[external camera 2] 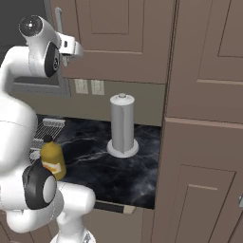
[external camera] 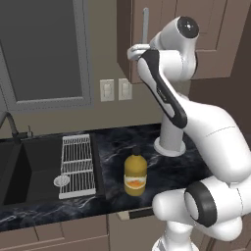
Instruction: Open the cabinet. Pick the sponge and place it next to the sink. Then close the cabinet.
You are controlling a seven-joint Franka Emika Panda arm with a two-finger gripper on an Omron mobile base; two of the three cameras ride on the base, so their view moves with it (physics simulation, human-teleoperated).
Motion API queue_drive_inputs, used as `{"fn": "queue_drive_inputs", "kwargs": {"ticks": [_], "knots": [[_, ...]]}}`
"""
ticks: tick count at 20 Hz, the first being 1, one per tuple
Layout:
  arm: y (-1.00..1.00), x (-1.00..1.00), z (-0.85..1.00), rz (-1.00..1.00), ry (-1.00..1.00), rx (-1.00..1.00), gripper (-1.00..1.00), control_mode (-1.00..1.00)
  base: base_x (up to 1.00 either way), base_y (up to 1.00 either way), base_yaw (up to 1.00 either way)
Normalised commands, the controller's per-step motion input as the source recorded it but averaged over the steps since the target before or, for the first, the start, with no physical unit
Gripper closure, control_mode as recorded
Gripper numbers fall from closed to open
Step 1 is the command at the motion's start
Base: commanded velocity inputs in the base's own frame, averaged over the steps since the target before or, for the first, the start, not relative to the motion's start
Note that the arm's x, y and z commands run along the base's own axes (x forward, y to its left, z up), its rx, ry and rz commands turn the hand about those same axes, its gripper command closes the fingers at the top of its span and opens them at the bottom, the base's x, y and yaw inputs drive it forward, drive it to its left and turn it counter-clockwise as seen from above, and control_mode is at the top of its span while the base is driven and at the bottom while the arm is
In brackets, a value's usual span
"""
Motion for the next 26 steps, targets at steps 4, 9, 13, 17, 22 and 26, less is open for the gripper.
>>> {"fn": "queue_drive_inputs", "kwargs": {"ticks": [4, 9, 13, 17, 22, 26], "knots": [[0.0, 0.08, 0.0, 0.0, -0.03, 0.0, -1.0, -1.0, 0.0, 0.0, 0.0], [0.0, 0.19, 0.0, 0.0, -0.02, 0.0, -1.0, -1.0, 0.0, 0.0, 0.0], [0.0, 0.37, 0.0, 0.0, -0.01, 0.0, -1.0, -1.0, 0.0, 0.0, 0.0], [0.0, 0.38, 0.0, 0.0, 0.0, 0.0, -1.0, -1.0, 0.0, 0.0, 0.0], [0.0, 0.21, -0.02, 0.0, -0.03, 0.0, -1.0, -1.0, 0.0, 0.0, 0.0], [0.0, 0.12, -0.1, 0.0, -0.17, 0.0, -1.0, -1.0, 0.0, 0.0, 0.0]]}}
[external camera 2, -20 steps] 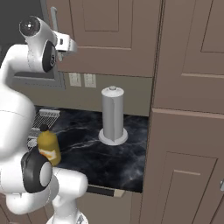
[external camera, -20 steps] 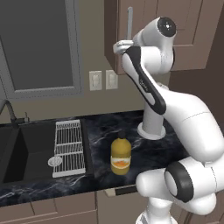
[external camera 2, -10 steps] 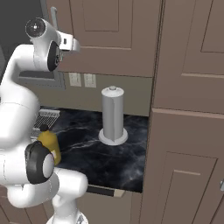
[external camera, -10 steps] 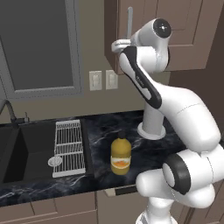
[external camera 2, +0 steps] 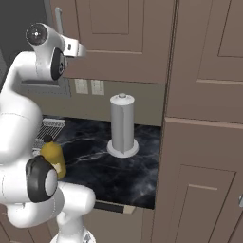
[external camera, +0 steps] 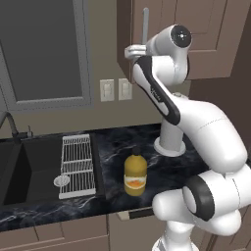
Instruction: Open the cabinet. Pick the sponge and place it next to the sink. Then close the cabinet.
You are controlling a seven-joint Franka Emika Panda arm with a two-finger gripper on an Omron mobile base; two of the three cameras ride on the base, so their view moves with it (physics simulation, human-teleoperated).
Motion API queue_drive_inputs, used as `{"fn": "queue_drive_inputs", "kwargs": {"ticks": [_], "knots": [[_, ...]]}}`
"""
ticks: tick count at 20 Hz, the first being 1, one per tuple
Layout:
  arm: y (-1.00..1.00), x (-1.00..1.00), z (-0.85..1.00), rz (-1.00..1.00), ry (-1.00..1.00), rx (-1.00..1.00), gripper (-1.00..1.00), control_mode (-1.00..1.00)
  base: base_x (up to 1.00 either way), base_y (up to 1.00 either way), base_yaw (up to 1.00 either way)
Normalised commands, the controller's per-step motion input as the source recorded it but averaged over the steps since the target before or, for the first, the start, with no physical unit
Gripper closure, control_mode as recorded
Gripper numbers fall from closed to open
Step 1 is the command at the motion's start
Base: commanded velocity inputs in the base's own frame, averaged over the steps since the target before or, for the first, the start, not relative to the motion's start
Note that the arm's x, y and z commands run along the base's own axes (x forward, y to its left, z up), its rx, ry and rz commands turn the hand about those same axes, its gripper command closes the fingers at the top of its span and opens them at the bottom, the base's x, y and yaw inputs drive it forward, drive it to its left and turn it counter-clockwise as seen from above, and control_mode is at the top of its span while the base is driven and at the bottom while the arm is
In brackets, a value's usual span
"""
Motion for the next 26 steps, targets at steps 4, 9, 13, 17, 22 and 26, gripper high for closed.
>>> {"fn": "queue_drive_inputs", "kwargs": {"ticks": [4, 9, 13, 17, 22, 26], "knots": [[0.0, 0.01, -0.02, 0.0, -0.03, 0.0, -1.0, -1.0, 0.0, 0.0, 0.0], [0.0, 0.0, 0.0, 0.0, 0.0, 0.0, 1.0, -1.0, 0.0, 0.0, 0.0], [0.0, 0.0, 0.0, 0.0, 0.0, 0.0, 1.0, -1.0, 0.0, 0.0, 0.0], [0.0, 0.0, 0.0, 0.0, 0.0, 0.0, 1.0, -1.0, 0.0, 0.0, 0.0], [-0.22, 0.04, 0.0, 0.0, -0.01, 0.0, 1.0, -1.0, 0.0, 0.0, 0.0], [-0.39, 0.07, -0.02, 0.0, -0.03, 0.0, 1.0, -1.0, 0.0, 0.0, 0.0]]}}
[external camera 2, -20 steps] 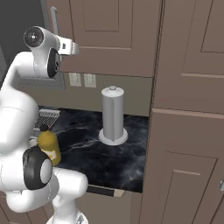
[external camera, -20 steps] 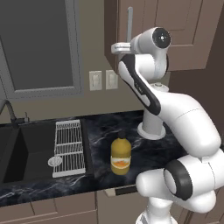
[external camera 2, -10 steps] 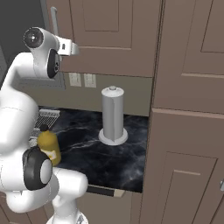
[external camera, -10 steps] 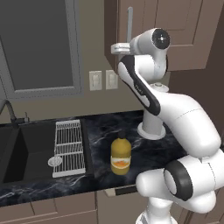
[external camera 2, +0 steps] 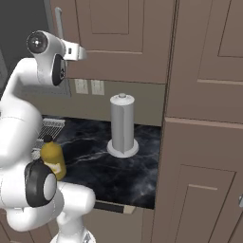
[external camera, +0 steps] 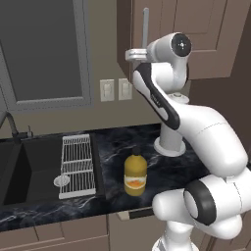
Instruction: Open the cabinet. Pick the sponge and place it next to the sink. Then close the cabinet.
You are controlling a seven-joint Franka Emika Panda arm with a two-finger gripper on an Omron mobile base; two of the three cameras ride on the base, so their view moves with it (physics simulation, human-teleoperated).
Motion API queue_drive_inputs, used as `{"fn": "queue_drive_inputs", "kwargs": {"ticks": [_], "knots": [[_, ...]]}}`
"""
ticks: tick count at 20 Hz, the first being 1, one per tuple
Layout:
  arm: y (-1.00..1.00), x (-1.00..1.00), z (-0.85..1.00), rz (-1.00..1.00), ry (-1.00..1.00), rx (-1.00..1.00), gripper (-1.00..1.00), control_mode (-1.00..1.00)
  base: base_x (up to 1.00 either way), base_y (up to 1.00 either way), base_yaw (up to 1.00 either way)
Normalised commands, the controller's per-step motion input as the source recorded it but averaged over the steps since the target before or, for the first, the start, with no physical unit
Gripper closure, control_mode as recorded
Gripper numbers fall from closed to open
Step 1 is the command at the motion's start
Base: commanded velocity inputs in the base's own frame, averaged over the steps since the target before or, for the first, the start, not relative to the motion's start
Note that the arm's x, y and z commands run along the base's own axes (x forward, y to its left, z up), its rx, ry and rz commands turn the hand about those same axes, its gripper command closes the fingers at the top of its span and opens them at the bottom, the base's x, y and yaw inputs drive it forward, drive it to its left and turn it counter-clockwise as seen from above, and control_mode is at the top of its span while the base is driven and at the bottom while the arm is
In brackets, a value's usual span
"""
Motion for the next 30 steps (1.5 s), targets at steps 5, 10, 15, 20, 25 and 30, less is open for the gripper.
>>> {"fn": "queue_drive_inputs", "kwargs": {"ticks": [5, 10, 15, 20, 25, 30], "knots": [[-0.57, 0.0, -0.01, 0.0, -0.02, 0.0, 1.0, -1.0, 0.0, 0.0, 0.0], [-0.6, -0.24, 0.0, 0.0, -0.02, 0.01, 1.0, -1.0, 0.0, 0.0, 0.0], [-0.67, -0.62, 0.0, 0.0, 0.0, 0.03, 1.0, -1.0, 0.0, 0.0, 0.0], [-0.66, -0.76, 0.0, 0.0, 0.0, 0.04, 1.0, -1.0, 0.0, 0.0, 0.0], [-0.66, -0.69, 0.0, 0.0, 0.0, 0.04, 1.0, -1.0, 0.0, 0.0, 0.0], [-0.72, -0.41, 0.0, 0.0, 0.0, 0.0, 1.0, -1.0, 0.0, 0.0, 0.0]]}}
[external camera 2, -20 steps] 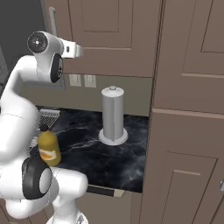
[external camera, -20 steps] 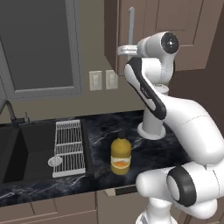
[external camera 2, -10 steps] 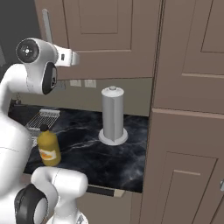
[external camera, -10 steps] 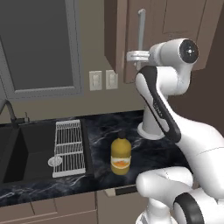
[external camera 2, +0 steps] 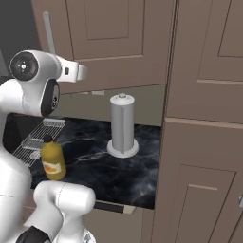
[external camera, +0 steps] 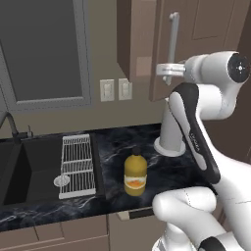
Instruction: Open the cabinet. Pick the sponge and place it next to the sink. Then close the cabinet.
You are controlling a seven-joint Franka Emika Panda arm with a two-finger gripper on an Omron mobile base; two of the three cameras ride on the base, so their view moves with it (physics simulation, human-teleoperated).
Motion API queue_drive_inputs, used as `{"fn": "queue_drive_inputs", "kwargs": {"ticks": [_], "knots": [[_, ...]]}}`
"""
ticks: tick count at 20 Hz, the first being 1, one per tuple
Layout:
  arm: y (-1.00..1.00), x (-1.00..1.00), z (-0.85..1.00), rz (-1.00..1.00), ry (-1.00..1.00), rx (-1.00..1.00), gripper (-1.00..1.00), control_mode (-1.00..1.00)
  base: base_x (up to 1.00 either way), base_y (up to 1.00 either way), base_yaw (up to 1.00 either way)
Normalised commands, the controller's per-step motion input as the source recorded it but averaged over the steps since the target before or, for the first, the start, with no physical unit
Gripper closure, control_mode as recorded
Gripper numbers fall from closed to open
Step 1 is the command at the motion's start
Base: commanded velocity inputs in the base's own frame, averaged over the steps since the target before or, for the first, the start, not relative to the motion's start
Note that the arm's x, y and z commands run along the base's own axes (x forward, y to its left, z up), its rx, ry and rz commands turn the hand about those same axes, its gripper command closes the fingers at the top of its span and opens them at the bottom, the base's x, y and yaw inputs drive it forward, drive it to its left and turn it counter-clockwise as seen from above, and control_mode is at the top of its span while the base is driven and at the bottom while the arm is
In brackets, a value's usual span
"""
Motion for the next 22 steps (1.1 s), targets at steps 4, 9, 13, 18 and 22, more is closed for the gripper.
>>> {"fn": "queue_drive_inputs", "kwargs": {"ticks": [4, 9, 13, 18, 22], "knots": [[-0.79, -0.48, 0.0, 0.0, 0.0, 0.0, 1.0, -1.0, 0.0, 0.0, 0.0], [-0.93, -0.48, 0.0, 0.0, 0.0, 0.0, 1.0, -1.0, 0.0, 0.0, 0.0], [-1.0, -0.48, 0.0, 0.0, 0.0, 0.0, 1.0, -1.0, 0.0, 0.0, 0.0], [-0.88, -0.34, 0.0, 0.0, 0.01, 0.0, 1.0, -1.0, 0.0, 0.0, 0.0], [-0.51, -0.04, 0.0, 0.0, 0.11, 0.0, 1.0, -1.0, 0.0, 0.0, 0.0]]}}
